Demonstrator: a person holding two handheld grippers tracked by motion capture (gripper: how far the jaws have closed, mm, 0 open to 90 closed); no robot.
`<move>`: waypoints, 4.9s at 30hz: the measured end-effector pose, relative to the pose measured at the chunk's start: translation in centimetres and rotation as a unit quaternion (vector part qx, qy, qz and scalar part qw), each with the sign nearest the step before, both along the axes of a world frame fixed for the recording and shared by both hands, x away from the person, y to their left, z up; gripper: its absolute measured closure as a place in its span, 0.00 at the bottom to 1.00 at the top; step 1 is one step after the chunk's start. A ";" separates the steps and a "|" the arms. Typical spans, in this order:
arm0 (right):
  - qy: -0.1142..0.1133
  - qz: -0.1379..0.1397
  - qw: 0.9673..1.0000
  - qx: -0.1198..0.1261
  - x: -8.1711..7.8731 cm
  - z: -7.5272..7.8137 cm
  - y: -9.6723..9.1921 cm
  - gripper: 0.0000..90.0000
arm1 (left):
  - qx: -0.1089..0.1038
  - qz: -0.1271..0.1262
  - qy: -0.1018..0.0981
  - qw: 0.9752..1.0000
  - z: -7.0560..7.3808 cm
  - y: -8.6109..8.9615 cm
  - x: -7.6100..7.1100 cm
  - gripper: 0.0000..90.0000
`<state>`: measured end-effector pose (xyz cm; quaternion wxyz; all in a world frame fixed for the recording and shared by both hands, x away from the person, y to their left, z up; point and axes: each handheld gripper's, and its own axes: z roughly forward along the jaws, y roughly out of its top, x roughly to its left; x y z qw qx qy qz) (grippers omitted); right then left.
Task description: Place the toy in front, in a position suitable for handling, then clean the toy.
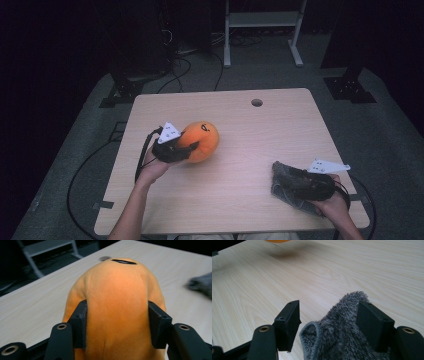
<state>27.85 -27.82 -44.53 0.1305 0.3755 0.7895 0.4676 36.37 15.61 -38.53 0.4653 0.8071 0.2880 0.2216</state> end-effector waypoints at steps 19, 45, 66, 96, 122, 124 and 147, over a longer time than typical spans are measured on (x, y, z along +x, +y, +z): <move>0.000 -0.022 1.000 0.002 0.7 0.0 -1.5 0.38 | 0.036 -0.132 0.015 0.990 -2.3 -8.7 -3.1 0.46; 0.062 -0.039 0.988 -0.134 3.4 -2.0 0.9 0.53 | 0.004 -0.126 0.022 0.992 -2.9 -6.5 -4.9 0.13; 0.034 -0.057 0.984 -0.168 2.6 -1.1 1.1 0.83 | 0.014 -0.126 0.029 0.992 -3.3 -5.6 -4.7 0.16; -0.045 0.041 0.995 -0.078 2.8 2.5 8.5 0.82 | 0.029 -0.131 0.029 0.990 -5.0 -6.4 -3.9 0.36; -0.075 0.031 0.995 -0.063 1.8 3.7 9.1 0.83 | 0.042 -0.127 0.030 0.991 -5.6 -6.8 -3.7 0.36; -0.082 0.047 0.991 -0.099 1.7 2.9 10.3 0.83 | 0.044 -0.124 0.027 0.991 -5.6 -6.8 -3.9 0.37; -0.037 0.030 0.995 -0.089 1.7 1.3 8.4 0.83 | 0.035 -0.114 0.015 0.993 -5.4 -8.1 -4.4 0.29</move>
